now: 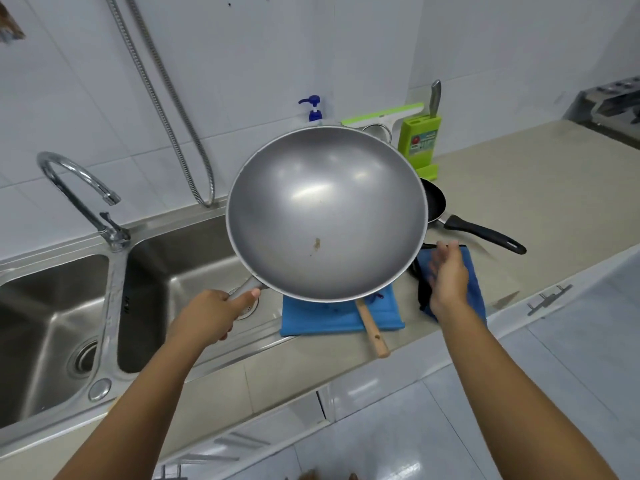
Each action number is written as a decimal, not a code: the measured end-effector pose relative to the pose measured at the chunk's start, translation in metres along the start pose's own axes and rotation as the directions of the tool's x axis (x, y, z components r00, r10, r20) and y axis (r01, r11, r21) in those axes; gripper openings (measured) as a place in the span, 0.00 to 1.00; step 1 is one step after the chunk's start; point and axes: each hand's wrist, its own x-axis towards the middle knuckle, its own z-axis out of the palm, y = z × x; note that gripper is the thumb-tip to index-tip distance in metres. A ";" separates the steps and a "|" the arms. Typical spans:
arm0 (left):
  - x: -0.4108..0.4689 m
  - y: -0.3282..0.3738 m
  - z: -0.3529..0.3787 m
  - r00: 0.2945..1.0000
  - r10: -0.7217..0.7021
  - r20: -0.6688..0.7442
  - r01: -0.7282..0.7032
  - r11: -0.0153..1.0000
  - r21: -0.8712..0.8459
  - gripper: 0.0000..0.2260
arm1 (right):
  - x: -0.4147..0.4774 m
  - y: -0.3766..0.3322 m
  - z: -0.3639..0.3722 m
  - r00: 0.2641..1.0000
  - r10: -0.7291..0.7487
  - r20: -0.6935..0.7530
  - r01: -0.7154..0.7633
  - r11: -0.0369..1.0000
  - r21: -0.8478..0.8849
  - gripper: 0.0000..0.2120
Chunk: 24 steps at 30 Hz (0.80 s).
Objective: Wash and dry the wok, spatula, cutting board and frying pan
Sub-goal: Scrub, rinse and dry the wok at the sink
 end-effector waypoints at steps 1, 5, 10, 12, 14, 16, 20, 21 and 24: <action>0.002 0.004 -0.001 1.000 0.013 -0.004 -0.013 1.000 0.010 0.33 | -0.016 -0.005 0.007 0.997 -0.022 0.071 0.013 0.992 0.128 0.23; 0.013 0.029 -0.005 0.995 0.098 0.001 -0.098 0.993 0.070 0.33 | -0.050 0.003 0.030 0.979 -0.164 0.124 0.121 0.946 0.301 0.18; 0.024 0.078 -0.007 0.961 0.278 0.012 -0.278 0.958 0.075 0.32 | -0.057 -0.003 0.020 0.953 -0.265 -0.148 0.303 0.856 0.418 0.24; 0.021 0.102 -0.003 0.938 0.345 0.033 -0.346 0.935 0.072 0.31 | -0.055 -0.010 0.005 0.942 -0.260 -0.211 0.334 0.787 0.519 0.21; 0.018 0.124 0.007 0.920 0.386 0.063 -0.389 0.919 0.057 0.32 | -0.058 -0.016 -0.011 0.930 -0.222 -0.294 0.356 0.748 0.560 0.18; 0.018 0.144 0.021 0.901 0.426 0.081 -0.429 0.903 0.011 0.31 | -0.059 -0.022 -0.029 0.917 -0.177 -0.358 0.366 0.732 0.575 0.16; 0.005 0.214 0.063 0.813 0.558 0.164 -0.558 0.828 -0.055 0.30 | -0.058 -0.051 -0.099 0.865 -0.179 -0.468 0.470 0.615 0.633 0.18; -0.001 0.232 0.076 0.789 0.584 0.192 -0.584 0.810 -0.063 0.30 | -0.057 -0.058 -0.119 0.848 -0.170 -0.502 0.493 0.602 0.629 0.18; -0.019 0.286 0.117 0.703 0.664 0.255 -0.663 0.742 -0.105 0.30 | -0.050 -0.076 -0.177 0.798 -0.161 -0.580 0.555 0.570 0.605 0.15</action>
